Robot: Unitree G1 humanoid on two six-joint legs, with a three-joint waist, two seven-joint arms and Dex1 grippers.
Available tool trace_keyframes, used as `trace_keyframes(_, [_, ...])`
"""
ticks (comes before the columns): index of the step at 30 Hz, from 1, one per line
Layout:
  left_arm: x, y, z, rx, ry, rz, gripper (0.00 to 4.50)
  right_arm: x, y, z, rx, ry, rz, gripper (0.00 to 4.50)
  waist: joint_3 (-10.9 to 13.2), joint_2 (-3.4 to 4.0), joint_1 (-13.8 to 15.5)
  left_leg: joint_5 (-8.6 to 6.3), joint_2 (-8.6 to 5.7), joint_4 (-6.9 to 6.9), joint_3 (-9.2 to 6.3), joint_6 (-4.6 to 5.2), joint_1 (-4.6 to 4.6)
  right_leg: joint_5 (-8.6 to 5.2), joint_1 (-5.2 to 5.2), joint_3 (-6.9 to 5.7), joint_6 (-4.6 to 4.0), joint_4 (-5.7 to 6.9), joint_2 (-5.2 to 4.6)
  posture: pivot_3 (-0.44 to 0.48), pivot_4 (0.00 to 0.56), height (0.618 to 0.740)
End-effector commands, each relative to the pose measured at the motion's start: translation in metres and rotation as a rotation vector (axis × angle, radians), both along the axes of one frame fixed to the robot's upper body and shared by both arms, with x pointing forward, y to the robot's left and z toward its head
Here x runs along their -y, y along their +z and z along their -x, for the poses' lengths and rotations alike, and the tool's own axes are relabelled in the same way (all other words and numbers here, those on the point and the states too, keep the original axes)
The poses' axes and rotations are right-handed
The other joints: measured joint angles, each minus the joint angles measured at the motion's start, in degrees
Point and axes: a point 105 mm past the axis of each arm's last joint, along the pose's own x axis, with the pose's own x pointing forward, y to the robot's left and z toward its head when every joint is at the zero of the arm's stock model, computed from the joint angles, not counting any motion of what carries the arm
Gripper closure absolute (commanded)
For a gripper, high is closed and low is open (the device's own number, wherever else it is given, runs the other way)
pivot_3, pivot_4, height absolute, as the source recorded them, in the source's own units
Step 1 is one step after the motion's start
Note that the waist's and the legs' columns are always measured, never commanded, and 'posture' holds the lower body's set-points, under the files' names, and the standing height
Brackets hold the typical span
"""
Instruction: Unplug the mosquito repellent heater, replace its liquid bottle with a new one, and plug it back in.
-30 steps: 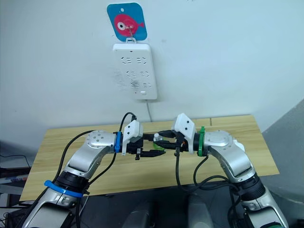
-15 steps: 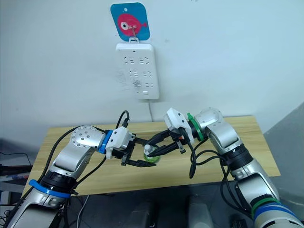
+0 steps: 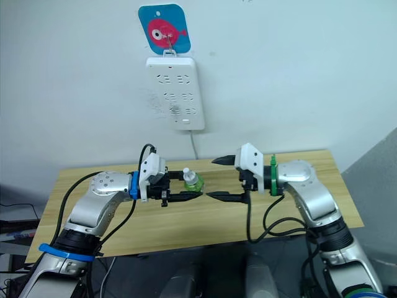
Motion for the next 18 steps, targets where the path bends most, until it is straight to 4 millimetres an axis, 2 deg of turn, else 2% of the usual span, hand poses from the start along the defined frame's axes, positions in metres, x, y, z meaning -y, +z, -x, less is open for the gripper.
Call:
trace_keyframes(1, [0.005,0.010,0.001,0.036,-0.006,0.021,2.27,-0.019,0.010,0.003,0.031,-0.056,-0.059,0.03,0.00,0.01,0.02,0.00,-0.01,0.00,0.00,0.00,-0.01,0.00,0.00,0.01,0.00,-0.01,0.00,-0.095,0.215,0.740])
trace_keyframes(8, [0.010,0.013,-0.004,0.042,-0.021,0.017,2.27,-0.032,0.006,0.004,-0.029,-0.060,-0.077,0.03,-0.01,0.00,0.27,0.00,-0.05,0.01,-0.02,0.00,-0.03,0.01,0.04,-0.01,-0.01,-0.10,0.00,-0.105,0.210,0.740])
trace_keyframes(9, [0.011,0.014,-0.004,0.040,-0.023,0.022,2.27,-0.032,0.005,0.003,-0.035,-0.064,-0.082,0.19,-0.01,0.01,0.18,0.00,-0.05,0.01,-0.02,0.01,-0.03,0.01,0.04,-0.01,0.00,-0.11,0.00,-0.105,0.210,0.740])
trace_keyframes(11, [0.013,0.014,-0.003,0.040,-0.030,0.025,2.27,-0.032,0.004,0.002,-0.039,-0.062,-0.082,0.60,-0.02,0.01,0.00,0.00,-0.03,-0.01,-0.01,0.01,-0.01,0.01,0.03,-0.01,-0.01,-0.09,0.00,-0.105,0.207,0.740])
trace_keyframes(18, [0.012,0.008,0.000,0.034,-0.036,0.015,2.27,-0.034,0.007,0.007,-0.047,-0.025,-0.098,3.18,-0.02,0.01,-0.02,0.00,-0.02,-0.01,0.00,0.00,-0.02,0.01,0.01,-0.01,-0.01,-0.07,0.02,-0.098,0.207,0.740])
